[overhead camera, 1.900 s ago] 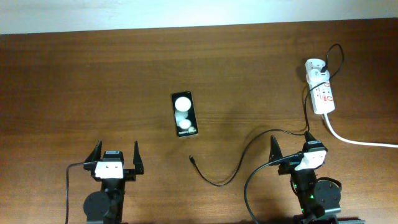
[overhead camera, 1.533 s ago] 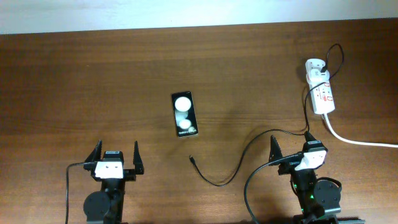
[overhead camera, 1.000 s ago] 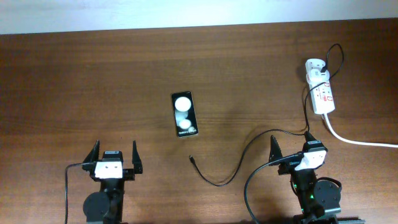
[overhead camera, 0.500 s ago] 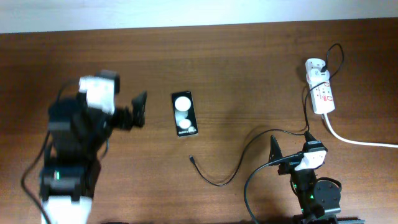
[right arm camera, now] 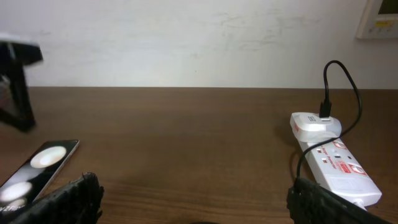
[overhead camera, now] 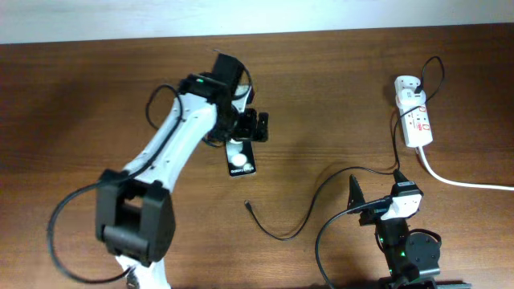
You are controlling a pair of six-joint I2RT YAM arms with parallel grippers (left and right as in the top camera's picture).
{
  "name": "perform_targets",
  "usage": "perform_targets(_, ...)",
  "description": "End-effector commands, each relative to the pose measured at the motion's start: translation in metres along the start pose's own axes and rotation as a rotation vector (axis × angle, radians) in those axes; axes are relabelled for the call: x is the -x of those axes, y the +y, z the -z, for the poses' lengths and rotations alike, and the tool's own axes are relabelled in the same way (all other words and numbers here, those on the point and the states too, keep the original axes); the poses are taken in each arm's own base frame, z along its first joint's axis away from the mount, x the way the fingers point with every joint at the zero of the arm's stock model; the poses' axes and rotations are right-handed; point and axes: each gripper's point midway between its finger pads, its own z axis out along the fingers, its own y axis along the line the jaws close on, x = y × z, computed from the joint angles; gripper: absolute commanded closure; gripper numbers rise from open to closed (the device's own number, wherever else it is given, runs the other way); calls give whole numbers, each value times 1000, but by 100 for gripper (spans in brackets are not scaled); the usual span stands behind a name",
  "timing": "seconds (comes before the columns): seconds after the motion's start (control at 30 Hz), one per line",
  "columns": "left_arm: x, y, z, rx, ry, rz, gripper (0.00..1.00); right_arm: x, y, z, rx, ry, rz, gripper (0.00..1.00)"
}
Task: Plug charger to phone and switch on socket
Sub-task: 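Reach the left gripper to the black phone and grasp it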
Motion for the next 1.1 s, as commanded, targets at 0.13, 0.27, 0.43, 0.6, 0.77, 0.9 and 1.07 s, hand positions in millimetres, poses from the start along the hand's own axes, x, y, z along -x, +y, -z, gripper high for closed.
perform_targets(0.13, -8, 50, -70, 339, 34, 345, 6, -2, -3, 0, -13, 3, -7, 1)
perform_targets(0.27, 0, 59, -83, 333, 19, 357, 3, -2, -3, 0, -13, 3, -7, 1)
perform_targets(0.43, 8, 61, -84, 317, -7, 332, 12, -2, -3, 0, -14, 3, -7, 1)
perform_targets(0.6, 10, 61, -85, 315, -9, 310, 20, -2, -3, 0, -13, 3, -7, 1)
perform_targets(0.77, 13, 61, -85, 313, -16, 257, 18, -2, -3, 0, -14, 3, -7, 1)
perform_targets(0.9, 2, 67, -91, 328, 15, 262, 14, -2, -3, 0, -13, 3, -7, 1)
perform_targets(1.07, -16, 69, -105, 320, 60, 265, 15, -2, -3, 0, -14, 3, -7, 1)
